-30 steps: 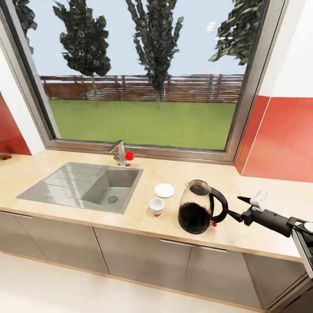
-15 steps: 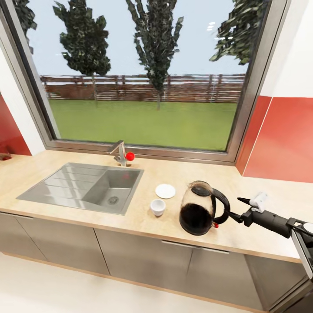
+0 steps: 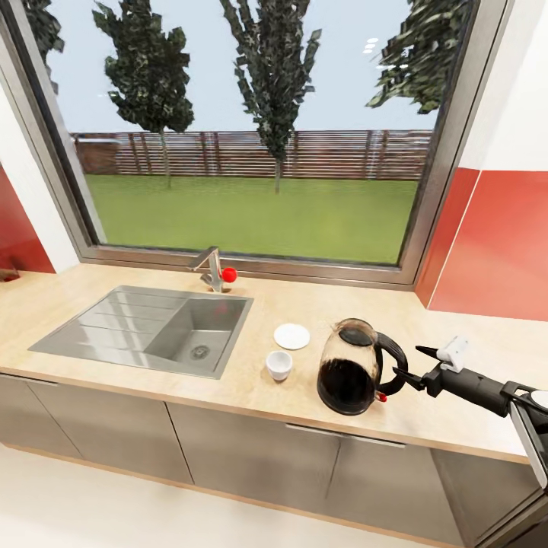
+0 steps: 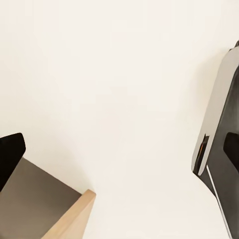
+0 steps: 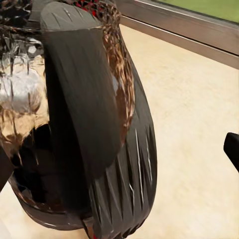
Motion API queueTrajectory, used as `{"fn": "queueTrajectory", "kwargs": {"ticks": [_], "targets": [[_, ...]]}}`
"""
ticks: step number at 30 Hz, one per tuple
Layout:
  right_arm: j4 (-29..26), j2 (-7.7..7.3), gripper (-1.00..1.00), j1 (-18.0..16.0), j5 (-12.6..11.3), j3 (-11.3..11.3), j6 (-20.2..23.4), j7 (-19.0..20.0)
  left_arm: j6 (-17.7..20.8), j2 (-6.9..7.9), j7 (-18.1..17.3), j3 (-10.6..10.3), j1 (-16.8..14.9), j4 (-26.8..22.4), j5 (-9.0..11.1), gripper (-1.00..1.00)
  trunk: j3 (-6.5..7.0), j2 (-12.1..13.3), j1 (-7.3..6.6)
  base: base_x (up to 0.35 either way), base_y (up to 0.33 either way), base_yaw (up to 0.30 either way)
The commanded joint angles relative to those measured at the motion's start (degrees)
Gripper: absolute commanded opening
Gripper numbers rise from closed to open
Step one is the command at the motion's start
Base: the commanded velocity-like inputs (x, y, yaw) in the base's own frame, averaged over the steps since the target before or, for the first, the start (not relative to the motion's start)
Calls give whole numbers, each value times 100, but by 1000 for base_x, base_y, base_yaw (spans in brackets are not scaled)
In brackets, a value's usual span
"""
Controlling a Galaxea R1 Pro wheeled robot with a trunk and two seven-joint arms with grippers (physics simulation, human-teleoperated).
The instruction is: Set up a coffee station on the kitchen countertop: keep the coffee maker on the countertop, move the bottle of coffee from the kitchen shelf to the counter next to the coffee maker, place a paper coffee filter on top of the coffee maker, put the saucer next to the coffee maker with the coffee cup on the saucer, and place the electric kettle next to the coffee maker.
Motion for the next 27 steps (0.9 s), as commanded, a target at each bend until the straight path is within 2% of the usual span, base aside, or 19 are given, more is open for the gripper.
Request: {"fn": "queueTrajectory", "kwargs": {"ticks": [1, 12, 27], "targets": [[-5, 1, 100, -6, 10, -9, 41, 30, -27, -1, 6, -49, -7, 12, 51, 100, -13, -13, 3, 0, 0, 0], [-5, 1, 100, -6, 10, -4, 39, 36, -28, 0, 6, -38, -7, 12, 59, 100, -13, -13, 3, 58, 87, 0], [-5, 1, 100, -6, 10, 3, 39, 37, -28, -1, 6, -32, -7, 12, 59, 100, -13, -13, 3, 5, 7, 0]]}}
